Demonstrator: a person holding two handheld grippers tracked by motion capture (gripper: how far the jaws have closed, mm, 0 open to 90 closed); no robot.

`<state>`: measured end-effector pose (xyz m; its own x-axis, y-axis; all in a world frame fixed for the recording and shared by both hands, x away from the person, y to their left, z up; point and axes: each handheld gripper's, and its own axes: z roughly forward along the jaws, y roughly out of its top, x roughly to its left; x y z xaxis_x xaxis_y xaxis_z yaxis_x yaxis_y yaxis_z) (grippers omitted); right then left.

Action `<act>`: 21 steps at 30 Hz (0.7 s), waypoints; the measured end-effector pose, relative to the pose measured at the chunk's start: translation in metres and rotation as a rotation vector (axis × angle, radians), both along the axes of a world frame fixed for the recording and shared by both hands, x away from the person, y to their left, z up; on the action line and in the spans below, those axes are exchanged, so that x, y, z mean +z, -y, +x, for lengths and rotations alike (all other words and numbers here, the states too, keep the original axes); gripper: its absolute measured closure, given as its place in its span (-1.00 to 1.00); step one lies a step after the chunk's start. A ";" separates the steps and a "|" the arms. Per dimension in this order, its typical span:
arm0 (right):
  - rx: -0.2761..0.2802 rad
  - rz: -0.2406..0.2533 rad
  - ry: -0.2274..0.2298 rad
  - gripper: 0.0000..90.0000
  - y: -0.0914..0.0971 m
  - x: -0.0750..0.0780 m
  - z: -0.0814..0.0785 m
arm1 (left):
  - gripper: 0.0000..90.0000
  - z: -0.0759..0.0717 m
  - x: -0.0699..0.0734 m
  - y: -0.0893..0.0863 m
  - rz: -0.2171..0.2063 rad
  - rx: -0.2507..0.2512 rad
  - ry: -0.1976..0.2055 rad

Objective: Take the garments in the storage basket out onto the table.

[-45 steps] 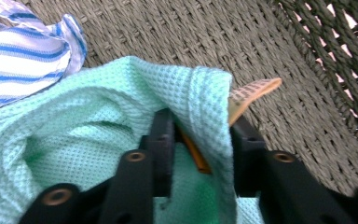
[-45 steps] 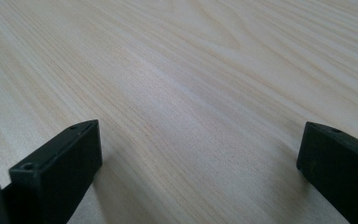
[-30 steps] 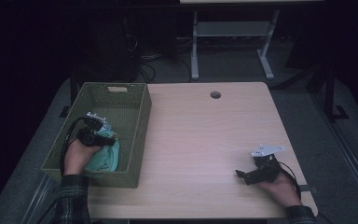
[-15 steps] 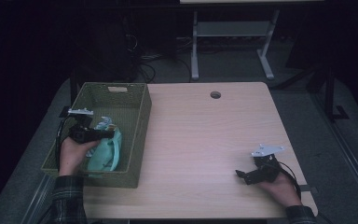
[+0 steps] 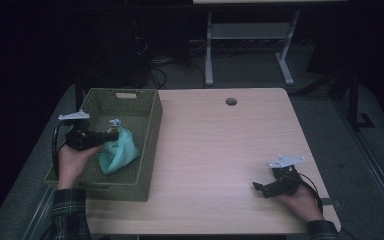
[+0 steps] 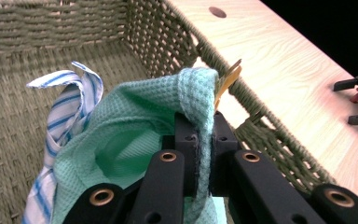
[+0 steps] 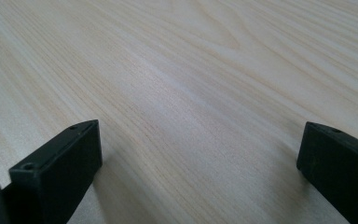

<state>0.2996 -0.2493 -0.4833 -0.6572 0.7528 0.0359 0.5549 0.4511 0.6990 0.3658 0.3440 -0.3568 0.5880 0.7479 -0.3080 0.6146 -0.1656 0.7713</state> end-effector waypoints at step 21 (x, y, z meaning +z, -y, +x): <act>-0.002 0.002 -0.004 -1.00 0.000 0.000 0.000 | 0.89 -0.005 0.038 0.007 -0.032 -0.016 0.091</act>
<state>0.2994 -0.2491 -0.4832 -0.6554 0.7542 0.0402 0.5589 0.4485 0.6975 0.3604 0.3373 -0.3190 0.6266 0.7286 -0.2764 0.5391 -0.1492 0.8289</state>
